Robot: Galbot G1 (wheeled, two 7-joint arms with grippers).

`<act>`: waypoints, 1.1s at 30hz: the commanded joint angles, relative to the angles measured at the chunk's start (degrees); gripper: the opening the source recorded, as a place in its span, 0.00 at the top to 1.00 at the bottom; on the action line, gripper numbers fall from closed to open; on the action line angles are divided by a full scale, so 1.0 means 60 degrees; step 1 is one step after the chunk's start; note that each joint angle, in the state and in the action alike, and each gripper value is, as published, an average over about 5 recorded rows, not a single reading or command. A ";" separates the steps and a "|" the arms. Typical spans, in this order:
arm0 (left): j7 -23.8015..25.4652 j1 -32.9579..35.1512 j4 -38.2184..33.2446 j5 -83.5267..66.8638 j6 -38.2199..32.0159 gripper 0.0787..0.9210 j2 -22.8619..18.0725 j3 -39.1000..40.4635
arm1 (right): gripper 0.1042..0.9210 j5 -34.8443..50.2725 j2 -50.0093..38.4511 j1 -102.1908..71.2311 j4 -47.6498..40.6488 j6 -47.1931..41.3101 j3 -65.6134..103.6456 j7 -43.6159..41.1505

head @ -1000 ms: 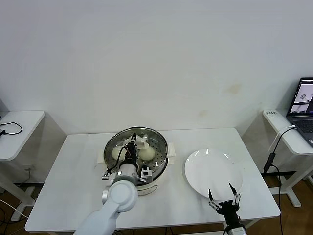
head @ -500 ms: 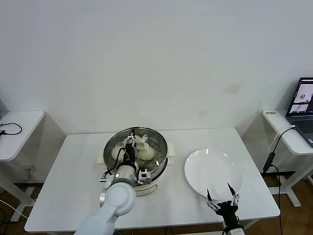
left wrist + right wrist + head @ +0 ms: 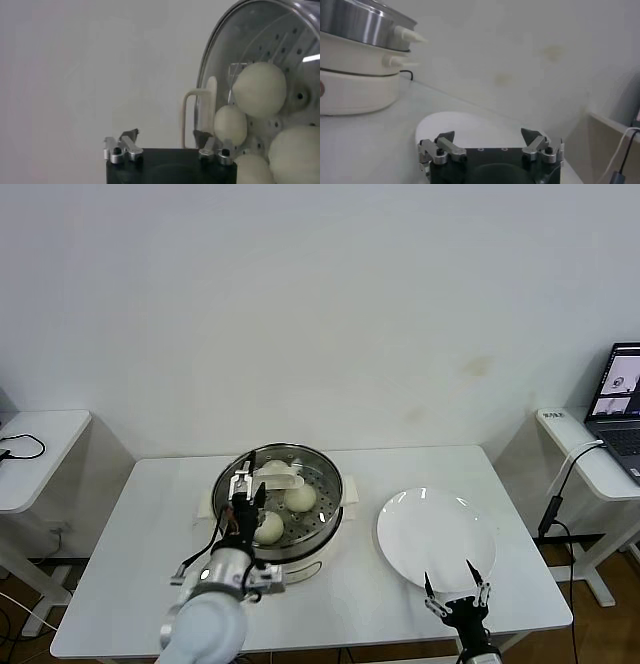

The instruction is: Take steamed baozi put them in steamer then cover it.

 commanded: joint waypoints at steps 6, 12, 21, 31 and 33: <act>-0.3735 0.5105 -0.2075 -1.1717 -0.4371 0.12 -0.0757 -0.5222 | 0.12 0.0634 -0.0352 -0.0226 0.0155 0.0289 -0.0210 -0.0030; -0.4359 0.6208 -0.1249 -1.5074 -0.4819 0.12 -0.1027 -0.6074 | 0.12 0.1606 -0.1232 -0.0721 0.0687 0.0144 -0.0738 -0.0032; -0.4183 0.7097 0.0120 -1.5247 -0.6589 0.12 -0.1045 -0.5773 | 0.12 0.2756 -0.2094 -0.1636 0.1734 -0.0873 -0.1201 0.0251; -0.3835 0.7066 0.0281 -1.4956 -0.6593 0.12 -0.1376 -0.5621 | 0.12 0.3089 -0.2227 -0.1842 0.2018 -0.1105 -0.1411 0.0192; -0.3797 0.7036 0.0398 -1.4861 -0.6521 0.12 -0.1392 -0.5603 | 0.12 0.3153 -0.2237 -0.1803 0.2045 -0.1211 -0.1488 0.0184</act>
